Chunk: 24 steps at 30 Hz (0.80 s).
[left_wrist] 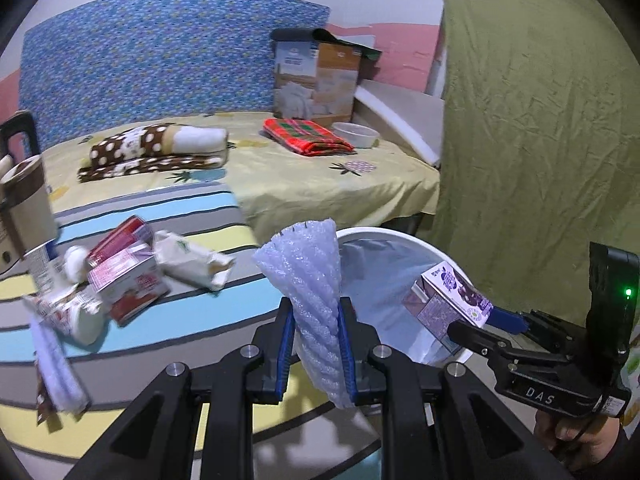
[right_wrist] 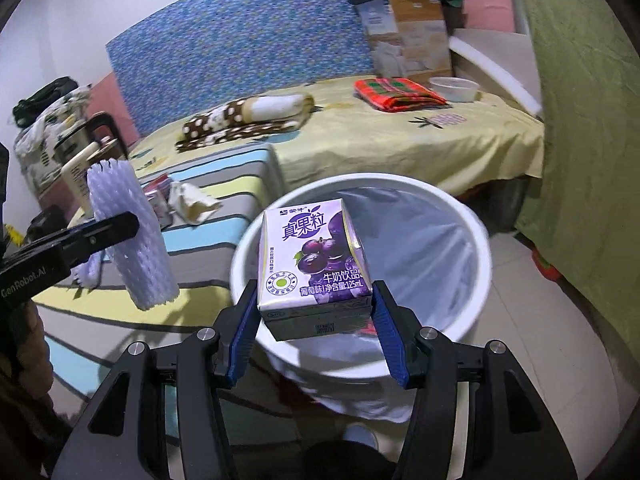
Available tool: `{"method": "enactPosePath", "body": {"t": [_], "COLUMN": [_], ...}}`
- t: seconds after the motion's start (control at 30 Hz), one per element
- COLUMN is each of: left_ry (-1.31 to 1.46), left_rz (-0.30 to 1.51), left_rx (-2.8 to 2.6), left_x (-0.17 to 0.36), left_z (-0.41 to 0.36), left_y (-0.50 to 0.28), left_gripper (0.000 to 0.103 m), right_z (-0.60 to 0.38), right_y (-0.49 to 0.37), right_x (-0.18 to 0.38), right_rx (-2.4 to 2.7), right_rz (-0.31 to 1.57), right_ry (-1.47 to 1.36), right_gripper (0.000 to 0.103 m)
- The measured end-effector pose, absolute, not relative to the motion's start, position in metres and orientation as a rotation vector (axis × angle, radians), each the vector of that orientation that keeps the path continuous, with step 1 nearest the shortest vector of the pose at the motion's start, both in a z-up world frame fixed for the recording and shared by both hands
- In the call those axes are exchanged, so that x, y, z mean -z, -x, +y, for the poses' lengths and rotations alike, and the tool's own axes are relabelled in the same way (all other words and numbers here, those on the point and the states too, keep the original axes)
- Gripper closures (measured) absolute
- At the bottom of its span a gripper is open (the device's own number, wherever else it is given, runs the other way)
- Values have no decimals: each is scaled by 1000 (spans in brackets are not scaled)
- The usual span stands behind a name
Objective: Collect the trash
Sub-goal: 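Carry the carton and foam net to the bin and release both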
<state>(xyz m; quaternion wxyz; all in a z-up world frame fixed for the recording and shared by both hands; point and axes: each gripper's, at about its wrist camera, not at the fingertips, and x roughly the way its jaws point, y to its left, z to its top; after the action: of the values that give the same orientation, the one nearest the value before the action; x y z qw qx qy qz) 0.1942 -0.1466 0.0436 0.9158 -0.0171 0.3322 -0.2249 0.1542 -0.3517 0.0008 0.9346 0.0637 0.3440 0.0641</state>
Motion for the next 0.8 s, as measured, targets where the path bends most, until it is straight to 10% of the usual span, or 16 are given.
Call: {"method": "enactPosePath", "body": {"t": [0.8], "left_ry": [-18], "left_rz": [763], "left_rx": [550], "left_x": [-11], "left_z": [-210], "left_y": [-234], "left_gripper": [77], "right_z": [-383], "right_y": [-161], "right_x": [16], "right_rx": [-53], "right_rz": [776], "right_ry": [-156], "right_gripper": [46]}}
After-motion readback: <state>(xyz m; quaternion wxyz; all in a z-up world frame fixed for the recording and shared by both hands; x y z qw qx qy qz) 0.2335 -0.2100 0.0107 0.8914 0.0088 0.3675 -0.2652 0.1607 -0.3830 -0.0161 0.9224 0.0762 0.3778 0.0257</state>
